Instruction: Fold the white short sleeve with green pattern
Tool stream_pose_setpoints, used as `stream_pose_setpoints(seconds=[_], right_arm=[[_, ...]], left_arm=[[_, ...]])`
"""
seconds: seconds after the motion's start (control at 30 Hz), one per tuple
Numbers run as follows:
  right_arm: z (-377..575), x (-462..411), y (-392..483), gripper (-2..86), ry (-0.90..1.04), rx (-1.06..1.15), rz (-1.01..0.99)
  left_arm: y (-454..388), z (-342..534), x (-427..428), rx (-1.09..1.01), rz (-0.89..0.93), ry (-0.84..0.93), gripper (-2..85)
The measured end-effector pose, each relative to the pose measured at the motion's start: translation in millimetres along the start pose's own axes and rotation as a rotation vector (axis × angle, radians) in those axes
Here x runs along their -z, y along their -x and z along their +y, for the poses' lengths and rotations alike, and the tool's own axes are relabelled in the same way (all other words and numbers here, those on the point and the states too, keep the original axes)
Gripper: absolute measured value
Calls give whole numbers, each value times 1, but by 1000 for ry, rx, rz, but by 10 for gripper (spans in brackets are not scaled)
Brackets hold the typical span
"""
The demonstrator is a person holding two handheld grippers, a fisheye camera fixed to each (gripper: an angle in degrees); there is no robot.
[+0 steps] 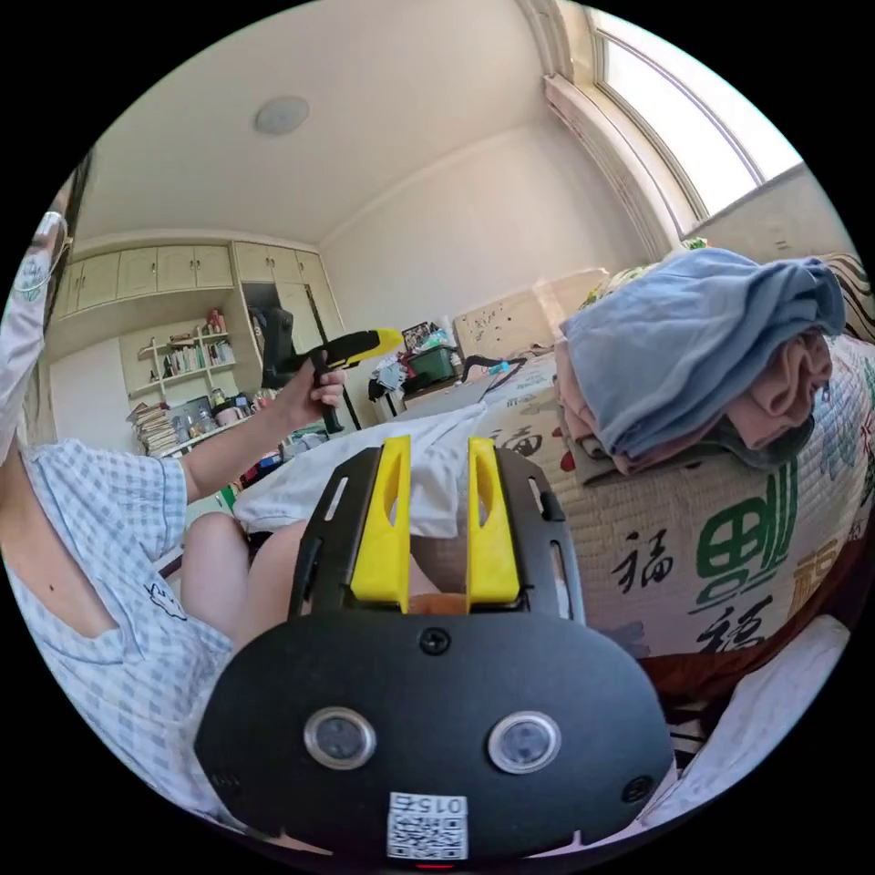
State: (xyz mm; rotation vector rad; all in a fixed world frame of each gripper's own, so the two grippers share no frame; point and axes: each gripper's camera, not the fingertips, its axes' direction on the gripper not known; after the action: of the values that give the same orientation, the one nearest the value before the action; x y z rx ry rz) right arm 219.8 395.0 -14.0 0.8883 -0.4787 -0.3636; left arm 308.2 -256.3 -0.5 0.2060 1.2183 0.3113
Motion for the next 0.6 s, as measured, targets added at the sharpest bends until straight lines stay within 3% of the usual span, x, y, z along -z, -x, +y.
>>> stream_pose_setpoints(seconds=[0.23,0.47,0.6], right_arm=[[18,-35,-41,89,142,-79,-60],[20,-65,-61,84,269,-61,-193],[18,-82,-75,25,333,-40,-283]], left_arm=[[40,-61,-123,82,-87,371,132],[53,-65,-227,135,-124,622,116],[48,-55,-271,113,-158,772,86]])
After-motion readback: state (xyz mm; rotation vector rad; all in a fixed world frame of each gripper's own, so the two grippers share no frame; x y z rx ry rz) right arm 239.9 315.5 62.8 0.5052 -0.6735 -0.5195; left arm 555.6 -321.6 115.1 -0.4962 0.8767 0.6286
